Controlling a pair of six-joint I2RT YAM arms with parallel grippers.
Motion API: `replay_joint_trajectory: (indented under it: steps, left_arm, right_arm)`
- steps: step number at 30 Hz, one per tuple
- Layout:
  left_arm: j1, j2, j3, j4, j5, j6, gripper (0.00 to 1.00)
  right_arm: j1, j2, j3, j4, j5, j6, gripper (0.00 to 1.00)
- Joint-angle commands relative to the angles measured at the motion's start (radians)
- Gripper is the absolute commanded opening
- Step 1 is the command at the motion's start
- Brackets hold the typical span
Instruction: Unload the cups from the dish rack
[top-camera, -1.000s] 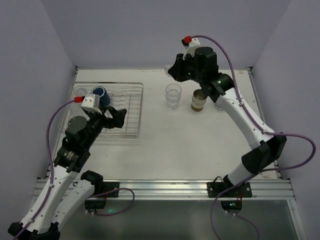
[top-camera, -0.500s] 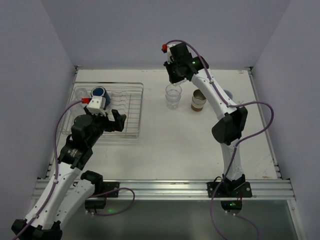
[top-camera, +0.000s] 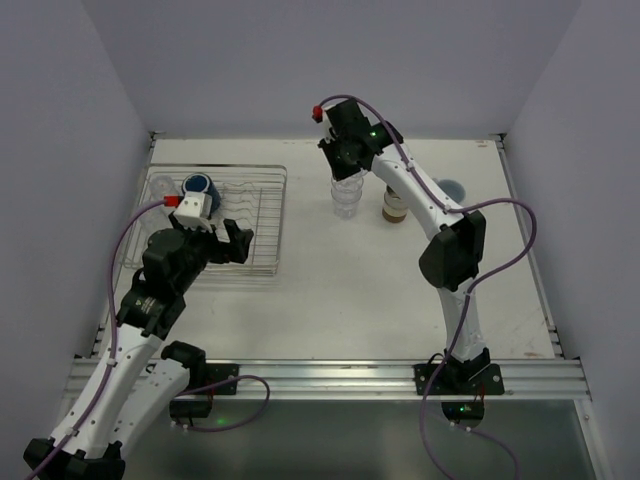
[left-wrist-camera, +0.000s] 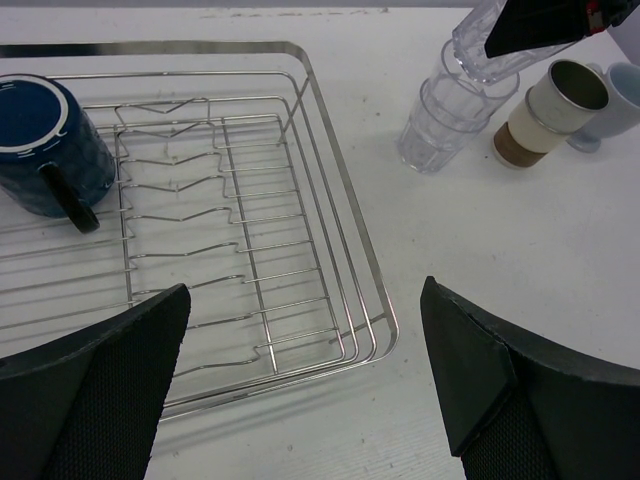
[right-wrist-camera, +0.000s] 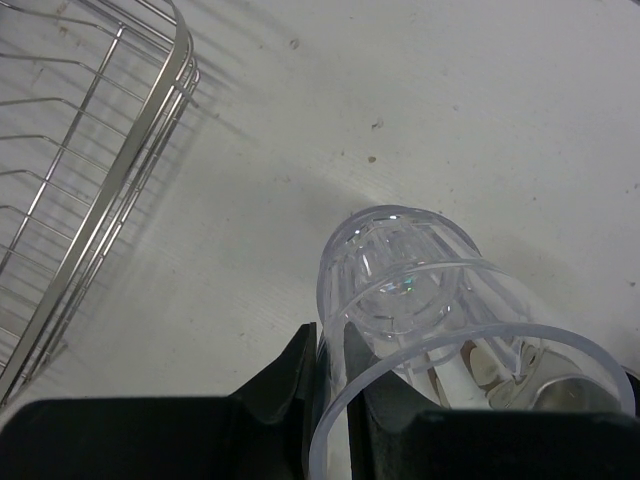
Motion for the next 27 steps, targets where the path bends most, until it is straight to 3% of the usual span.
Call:
replay_joint_trajectory:
  steps: [1, 14, 19, 22, 27]
  left_arm:
    - [0.012, -0.003, 0.004, 0.019, 0.026, 0.017, 1.0]
    - [0.02, 0.003, 0.003, 0.017, 0.024, 0.017, 1.0]
    - [0.023, 0.008, 0.001, 0.019, 0.018, 0.016, 1.0]
    - [0.025, 0.017, 0.001, 0.019, 0.012, 0.016, 1.0]
    - [0.032, 0.034, 0.003, 0.017, 0.004, 0.014, 1.0]
  right_arm:
    - [-0.004, -0.018, 0.003, -0.057, 0.014, -0.109, 0.0]
    - [-0.006, 0.022, -0.003, -0.057, 0.002, -0.104, 0.0]
    - [-0.007, 0.028, -0.002, -0.054, 0.003, -0.102, 0.04]
    - [-0.007, 0.023, -0.008, -0.042, 0.005, -0.102, 0.09]
    - [-0.009, -0.014, -0.011, 0.021, -0.003, -0.09, 0.33]
